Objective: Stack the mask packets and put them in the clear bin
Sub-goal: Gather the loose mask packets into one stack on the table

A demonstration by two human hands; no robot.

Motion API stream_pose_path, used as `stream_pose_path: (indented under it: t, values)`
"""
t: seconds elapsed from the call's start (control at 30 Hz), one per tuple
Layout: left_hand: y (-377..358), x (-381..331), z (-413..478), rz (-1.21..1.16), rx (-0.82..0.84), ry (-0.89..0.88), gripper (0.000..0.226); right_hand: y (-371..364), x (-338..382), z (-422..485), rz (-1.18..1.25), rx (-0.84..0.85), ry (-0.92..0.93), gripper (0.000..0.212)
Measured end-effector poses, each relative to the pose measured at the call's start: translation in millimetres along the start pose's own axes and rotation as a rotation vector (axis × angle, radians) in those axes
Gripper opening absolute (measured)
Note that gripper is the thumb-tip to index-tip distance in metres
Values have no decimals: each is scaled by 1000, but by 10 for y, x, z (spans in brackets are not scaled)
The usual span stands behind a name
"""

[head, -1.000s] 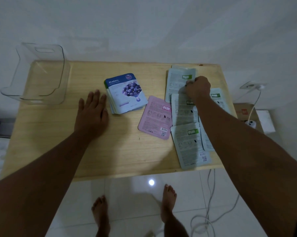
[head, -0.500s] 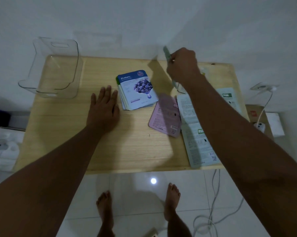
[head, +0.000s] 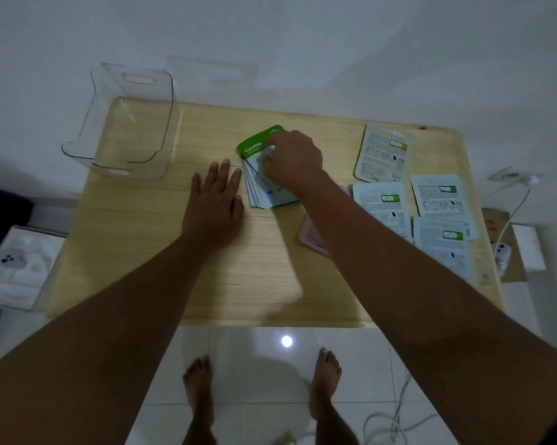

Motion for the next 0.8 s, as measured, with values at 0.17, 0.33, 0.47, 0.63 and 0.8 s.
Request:
stream_pose_path:
  t: [0.17,0.33,0.47,0.63,0.8]
  values:
    - [-10,19,2,-4,0,7,65,-295,-200,-168,-28,59,91,49]
    - [32,10,-8,-19,-47,11,64,-227,-237,-178,80,12,64,55]
    - [23,2,-8,-14,-65,8,63,49,-802,-73,129,-102,-94,57]
    - [0,5,1,1,-67,4,64,358,-1980,-27,23,-152,-594,71]
    - [-4,4,21,-1,-74,5,64,415,-2337,-20,77,-56,-754,105]
Point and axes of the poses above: each hand's wrist, its own z-axis towards the middle knuckle, its own y-axis out of the back of the hand, x = y × z, the point moved 8 cm from there along z, towards the middle knuckle, and after that the axes turned 12 degrees about -x, right-handed, at the moved point
